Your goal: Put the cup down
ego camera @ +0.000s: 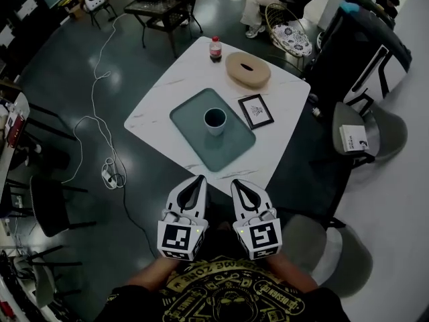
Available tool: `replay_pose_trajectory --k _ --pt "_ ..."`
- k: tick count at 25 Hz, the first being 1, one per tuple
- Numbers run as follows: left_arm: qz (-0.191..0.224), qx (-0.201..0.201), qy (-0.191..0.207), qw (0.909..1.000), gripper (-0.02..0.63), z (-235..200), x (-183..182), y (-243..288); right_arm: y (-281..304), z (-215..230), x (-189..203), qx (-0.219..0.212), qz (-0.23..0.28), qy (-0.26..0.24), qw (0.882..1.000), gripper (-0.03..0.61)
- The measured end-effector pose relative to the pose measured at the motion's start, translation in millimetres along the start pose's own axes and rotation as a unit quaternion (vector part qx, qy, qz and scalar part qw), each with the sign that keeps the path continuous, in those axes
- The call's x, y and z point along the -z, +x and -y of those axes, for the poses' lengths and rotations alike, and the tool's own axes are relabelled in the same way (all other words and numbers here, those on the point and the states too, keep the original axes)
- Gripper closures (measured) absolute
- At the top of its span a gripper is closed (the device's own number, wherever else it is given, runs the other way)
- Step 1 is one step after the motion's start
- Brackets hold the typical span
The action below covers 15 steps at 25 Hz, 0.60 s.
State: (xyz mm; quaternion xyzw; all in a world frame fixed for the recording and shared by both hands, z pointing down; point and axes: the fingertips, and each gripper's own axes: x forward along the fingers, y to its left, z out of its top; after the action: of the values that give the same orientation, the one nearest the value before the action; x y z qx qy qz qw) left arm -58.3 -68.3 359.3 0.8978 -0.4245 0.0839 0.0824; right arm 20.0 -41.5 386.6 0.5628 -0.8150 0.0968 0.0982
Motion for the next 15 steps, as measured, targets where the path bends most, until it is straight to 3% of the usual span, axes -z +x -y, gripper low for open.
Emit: replay_pose_trajectory --k 6,15 --pt "0.005 -0.001 0.005 1.0 0.603 12.5 -2.8 -15.8 -22.3 -3.0 4.2 0.007 0.003 0.007 1.0 0.572" --pt "0.019 0.031 0.015 0.9992 0.603 21.0 -14.1 -32.9 -43.8 -16.7 -4.7 0.036 0.011 0.004 0.999 0.572"
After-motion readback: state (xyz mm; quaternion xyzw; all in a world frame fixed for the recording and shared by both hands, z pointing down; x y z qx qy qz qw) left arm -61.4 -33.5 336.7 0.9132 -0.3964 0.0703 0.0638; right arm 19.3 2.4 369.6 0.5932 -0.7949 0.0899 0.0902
